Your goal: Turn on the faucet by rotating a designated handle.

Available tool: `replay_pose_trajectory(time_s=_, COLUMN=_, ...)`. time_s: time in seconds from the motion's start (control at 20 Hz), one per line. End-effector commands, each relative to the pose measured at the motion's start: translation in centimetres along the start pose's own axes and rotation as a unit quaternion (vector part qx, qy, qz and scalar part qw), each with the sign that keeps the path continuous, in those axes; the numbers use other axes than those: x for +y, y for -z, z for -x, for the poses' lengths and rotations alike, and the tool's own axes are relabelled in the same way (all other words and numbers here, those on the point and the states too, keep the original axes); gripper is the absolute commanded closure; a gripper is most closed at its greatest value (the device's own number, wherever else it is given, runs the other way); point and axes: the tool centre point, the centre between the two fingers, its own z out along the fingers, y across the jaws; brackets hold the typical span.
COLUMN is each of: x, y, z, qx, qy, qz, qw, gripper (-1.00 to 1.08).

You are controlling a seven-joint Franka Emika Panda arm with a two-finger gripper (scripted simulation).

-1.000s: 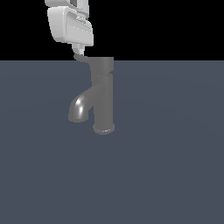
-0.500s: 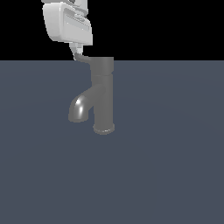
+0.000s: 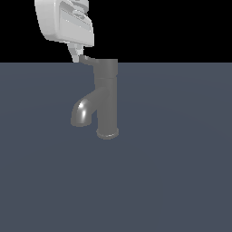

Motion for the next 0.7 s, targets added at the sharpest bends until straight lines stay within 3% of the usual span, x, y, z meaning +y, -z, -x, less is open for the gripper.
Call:
replay_pose_trajectory(time_s=0.0, x=0.7, y=0.0, z=-1.1, qx=0.002, qy=-0.006, qz=0.002, qw=1.0000, gripper=1.08)
replay_pose_trajectory(time_s=0.2, x=1.2, y=0.0, z=-0.3, qx=0.001, qy=0.002, qz=0.001, qw=1.0000, gripper=1.08)
replay_pose_trajectory(time_s=0.65, x=2.4, y=0.0, z=-4.4, qx=0.001, qy=-0.002, qz=0.002, qw=1.0000, gripper=1.08)
